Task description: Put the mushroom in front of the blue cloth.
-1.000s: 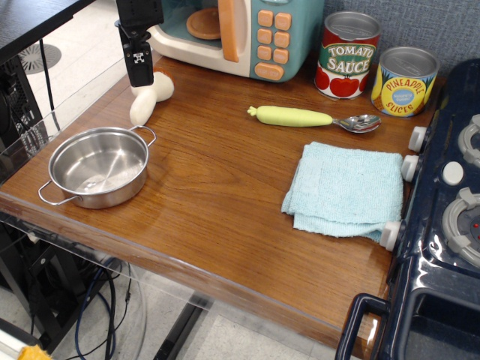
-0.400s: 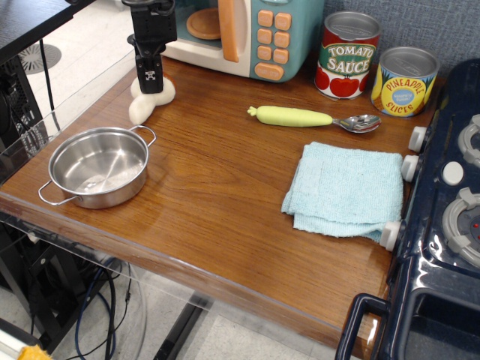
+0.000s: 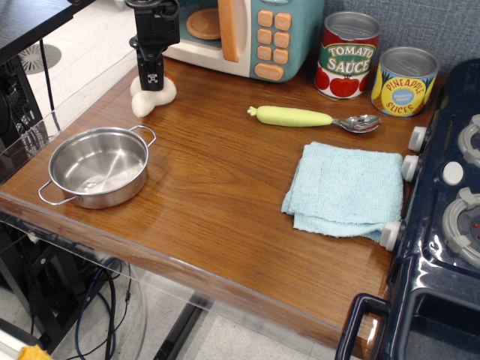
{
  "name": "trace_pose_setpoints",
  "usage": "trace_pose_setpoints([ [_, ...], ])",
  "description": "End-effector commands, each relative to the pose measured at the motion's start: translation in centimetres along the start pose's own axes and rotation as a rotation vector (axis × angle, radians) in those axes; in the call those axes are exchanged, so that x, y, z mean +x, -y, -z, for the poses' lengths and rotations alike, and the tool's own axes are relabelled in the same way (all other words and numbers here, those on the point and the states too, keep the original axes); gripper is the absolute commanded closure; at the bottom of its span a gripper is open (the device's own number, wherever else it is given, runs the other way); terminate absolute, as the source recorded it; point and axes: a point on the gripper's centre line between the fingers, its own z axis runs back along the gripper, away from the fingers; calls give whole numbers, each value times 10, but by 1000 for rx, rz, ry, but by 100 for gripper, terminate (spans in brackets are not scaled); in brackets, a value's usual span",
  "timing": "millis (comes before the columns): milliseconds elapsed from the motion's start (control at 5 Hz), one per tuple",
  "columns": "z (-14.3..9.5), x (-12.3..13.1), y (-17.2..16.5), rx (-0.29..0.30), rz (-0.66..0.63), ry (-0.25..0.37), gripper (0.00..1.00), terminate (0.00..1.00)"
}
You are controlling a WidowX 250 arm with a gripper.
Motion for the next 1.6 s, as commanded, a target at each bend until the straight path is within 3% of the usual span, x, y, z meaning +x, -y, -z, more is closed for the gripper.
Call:
trace_pose_setpoints([
  [0,-49,-6,-7,37,-51,43,100,0],
  [200,-72,4,14,40,-26,49,100,0],
  [800,-98,50,124,71,184,100,100,0],
  [1000,-95,65,164,78,289,114,100,0],
  [1400,-64,77,241,98,512,59,100,0],
])
